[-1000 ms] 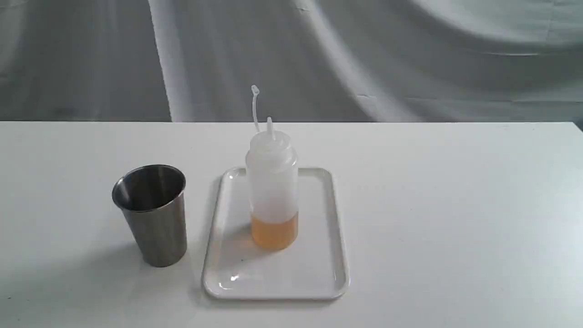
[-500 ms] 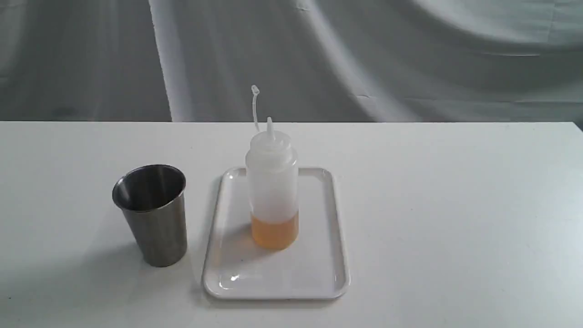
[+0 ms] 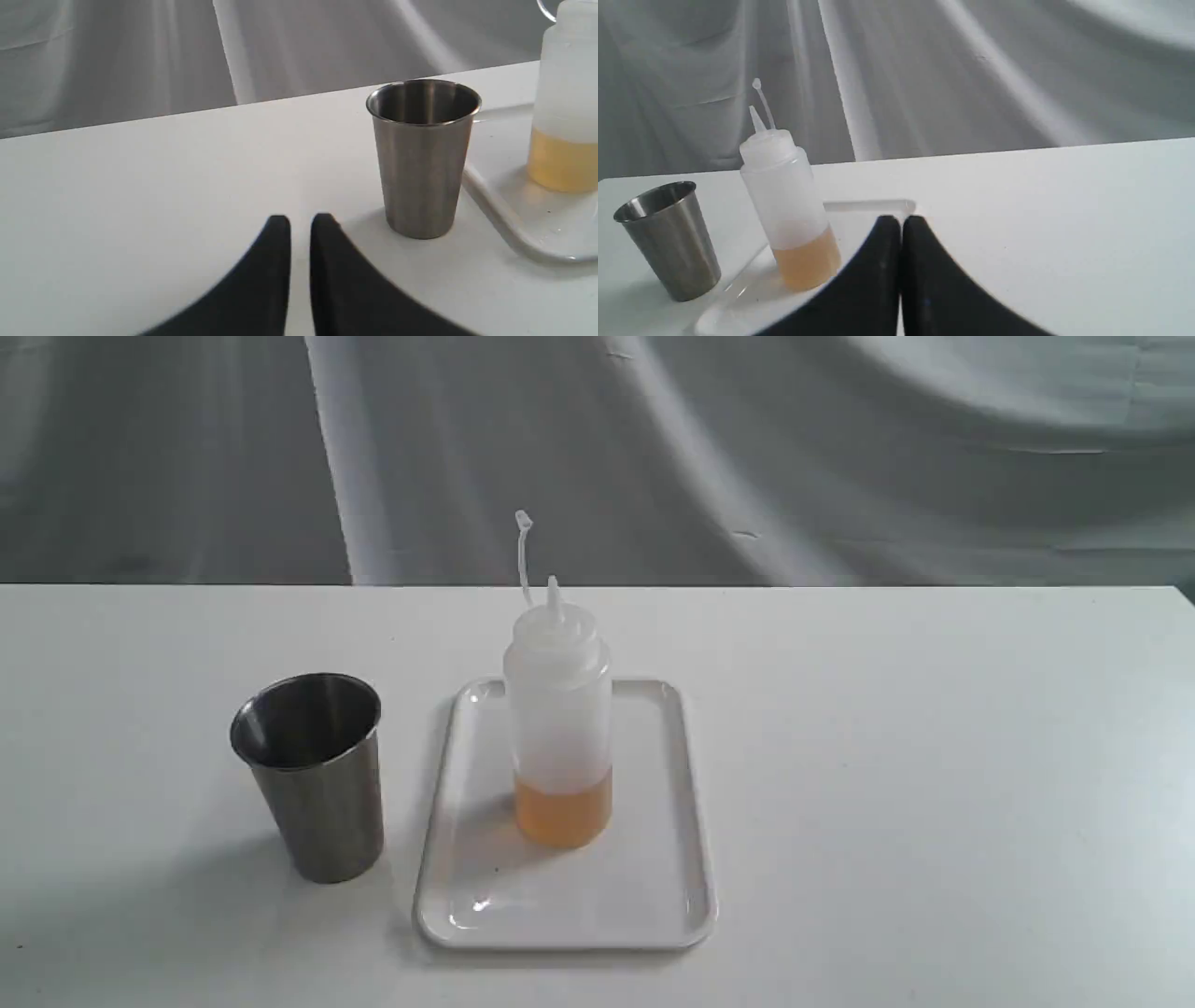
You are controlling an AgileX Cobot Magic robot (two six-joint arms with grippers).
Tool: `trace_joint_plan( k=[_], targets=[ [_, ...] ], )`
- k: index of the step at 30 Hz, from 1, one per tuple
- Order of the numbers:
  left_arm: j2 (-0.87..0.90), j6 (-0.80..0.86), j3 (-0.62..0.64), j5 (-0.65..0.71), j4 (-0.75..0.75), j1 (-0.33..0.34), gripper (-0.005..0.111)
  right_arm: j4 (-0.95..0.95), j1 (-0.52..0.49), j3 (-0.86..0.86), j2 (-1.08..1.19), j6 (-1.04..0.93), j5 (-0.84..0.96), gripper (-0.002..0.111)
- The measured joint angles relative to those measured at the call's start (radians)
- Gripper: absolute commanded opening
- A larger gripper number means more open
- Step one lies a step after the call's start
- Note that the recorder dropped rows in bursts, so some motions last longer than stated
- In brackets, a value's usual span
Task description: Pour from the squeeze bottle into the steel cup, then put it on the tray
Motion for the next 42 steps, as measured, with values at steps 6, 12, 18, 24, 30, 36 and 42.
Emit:
trace_joint_plan(
  k=[6,12,18,24,30,36,42],
  targets=[
    [0.000,0.000,0.000,0.000,0.000,0.000,0.008,-0.005,0.000,0.000,-0.084,-0.003,0.000,0.000],
    [0.000,0.000,0.000,0.000,0.000,0.000,0.008,-0.058,0.000,0.000,-0.087,-0.043,0.086,0.000],
    [0.000,0.000,0.000,0.000,0.000,0.000,0.008,-0.064,0.000,0.000,-0.088,-0.084,0.236,0.000],
    [0.000,0.000,0.000,0.000,0.000,0.000,0.008,-0.064,0.000,0.000,-0.091,-0.088,0.267,0.000],
    [0.000,0.000,0.000,0.000,0.000,0.000,0.008,-0.052,0.000,0.000,-0.091,-0.088,0.291,0.000],
    [0.000,0.000,0.000,0.000,0.000,0.000,0.008,-0.045,0.000,0.000,-0.091,-0.088,0.295,0.000],
    [0.000,0.000,0.000,0.000,0.000,0.000,0.008,-0.044,0.000,0.000,-0.091,-0.088,0.298,0.000]
  ],
)
